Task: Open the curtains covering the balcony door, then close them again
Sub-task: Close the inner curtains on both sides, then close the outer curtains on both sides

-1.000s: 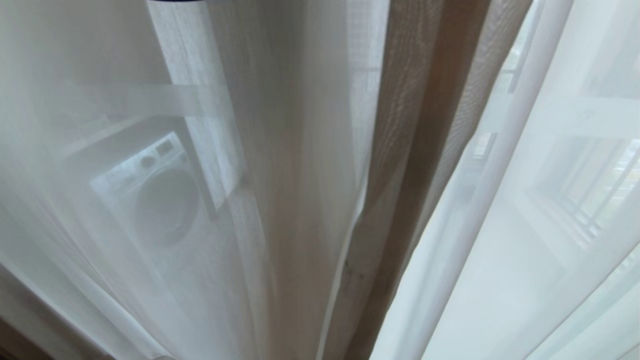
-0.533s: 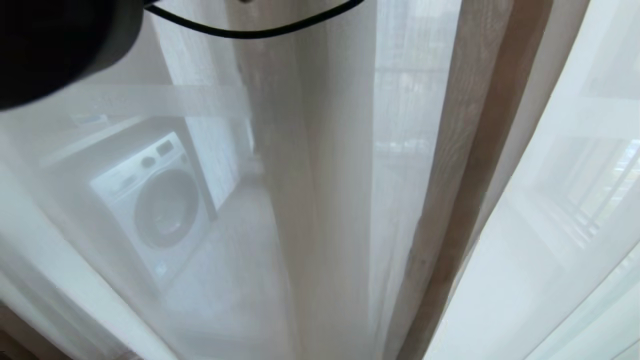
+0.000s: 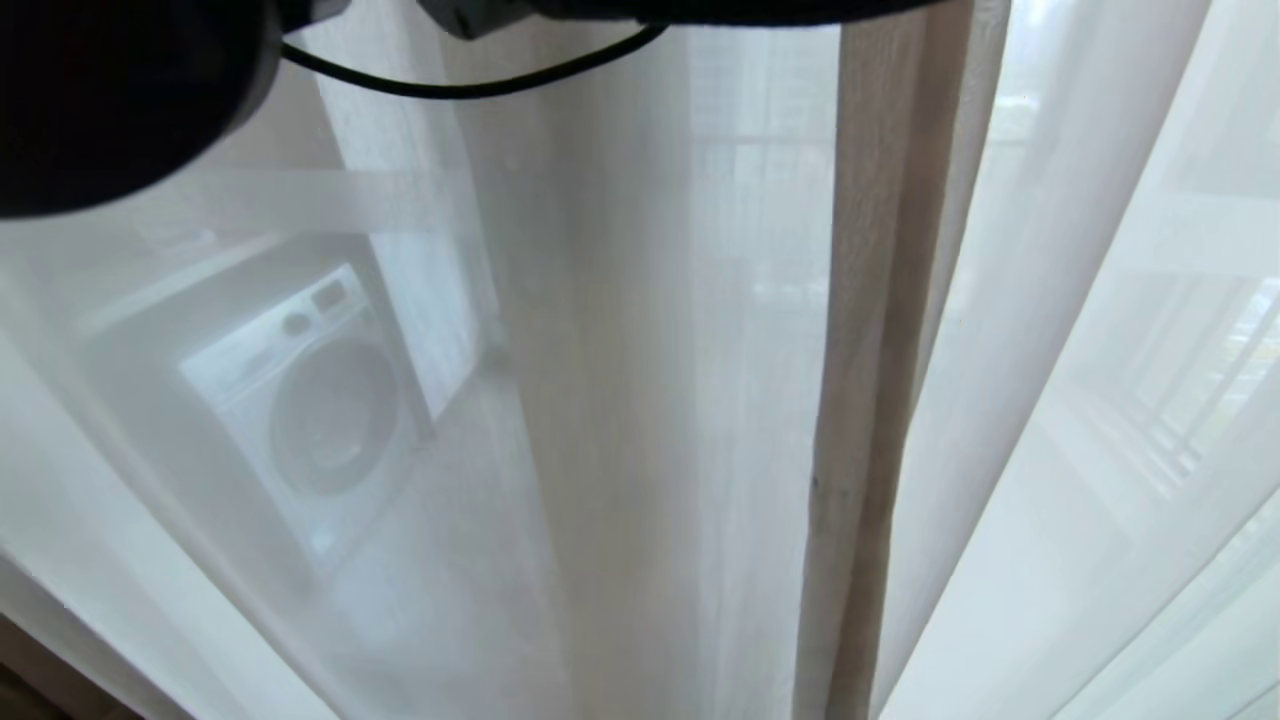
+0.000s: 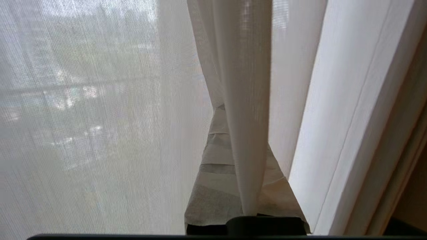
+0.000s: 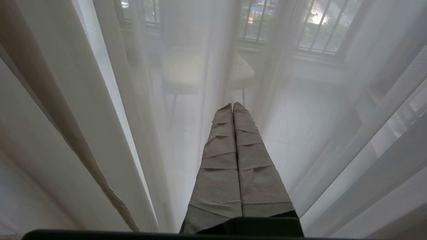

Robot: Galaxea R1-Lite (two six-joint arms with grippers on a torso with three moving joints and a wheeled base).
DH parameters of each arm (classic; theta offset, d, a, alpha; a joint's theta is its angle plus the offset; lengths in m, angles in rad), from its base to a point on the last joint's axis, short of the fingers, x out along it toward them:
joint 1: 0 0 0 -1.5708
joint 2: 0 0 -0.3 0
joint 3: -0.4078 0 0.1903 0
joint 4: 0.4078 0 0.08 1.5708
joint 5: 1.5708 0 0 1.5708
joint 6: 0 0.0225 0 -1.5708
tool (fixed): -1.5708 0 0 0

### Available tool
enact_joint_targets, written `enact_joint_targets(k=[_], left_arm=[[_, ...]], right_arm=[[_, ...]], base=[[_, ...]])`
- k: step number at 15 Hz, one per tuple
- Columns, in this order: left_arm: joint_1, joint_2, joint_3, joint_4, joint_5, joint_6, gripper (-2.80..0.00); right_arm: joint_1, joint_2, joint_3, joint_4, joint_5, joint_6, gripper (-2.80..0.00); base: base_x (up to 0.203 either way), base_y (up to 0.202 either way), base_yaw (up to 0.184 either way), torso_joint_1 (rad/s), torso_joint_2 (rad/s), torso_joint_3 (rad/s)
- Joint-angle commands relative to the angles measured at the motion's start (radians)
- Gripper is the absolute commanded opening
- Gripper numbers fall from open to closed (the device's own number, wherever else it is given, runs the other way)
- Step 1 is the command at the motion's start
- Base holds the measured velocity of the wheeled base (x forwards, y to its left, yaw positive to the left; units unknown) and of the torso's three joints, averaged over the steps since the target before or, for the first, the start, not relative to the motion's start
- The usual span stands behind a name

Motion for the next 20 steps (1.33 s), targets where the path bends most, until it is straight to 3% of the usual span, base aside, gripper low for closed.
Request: enact_joint_targets(k=[1, 6, 11, 17, 20], left_arm=[[0.030, -0.058, 0.018, -0.007, 0.028, 0.002, -2.80], [0.059, -0.176, 0.083, -0.007, 0.184, 0.076, -2.80], [0.097, -0.334, 0.253, -0.012, 0.387, 0.174, -2.80], [0.197, -0.503, 0.519, -0.012, 0.419, 0.185, -2.80], [0.201, -0.510, 0.543, -0.014, 0.417, 0.181, -2.80]], right_arm=[[0.000, 0.000, 0.000, 0.000, 0.001, -0.001, -2.80], [0.000, 0.000, 0.000, 0.000, 0.001, -0.001, -2.80], [0.000, 0.000, 0.000, 0.000, 0.001, -0.001, -2.80], [0.000, 0.000, 0.000, -0.001, 0.001, -0.002, -2.80], [0.000, 0.000, 0.000, 0.000, 0.001, -0.001, -2.80]], base=[[0.000, 0.000, 0.000, 0.000, 0.00, 0.000], [0.000, 0.000, 0.000, 0.000, 0.00, 0.000], [0.000, 0.000, 0.000, 0.000, 0.00, 0.000], [0.000, 0.000, 0.000, 0.000, 0.00, 0.000], [0.000, 0.000, 0.000, 0.000, 0.00, 0.000]])
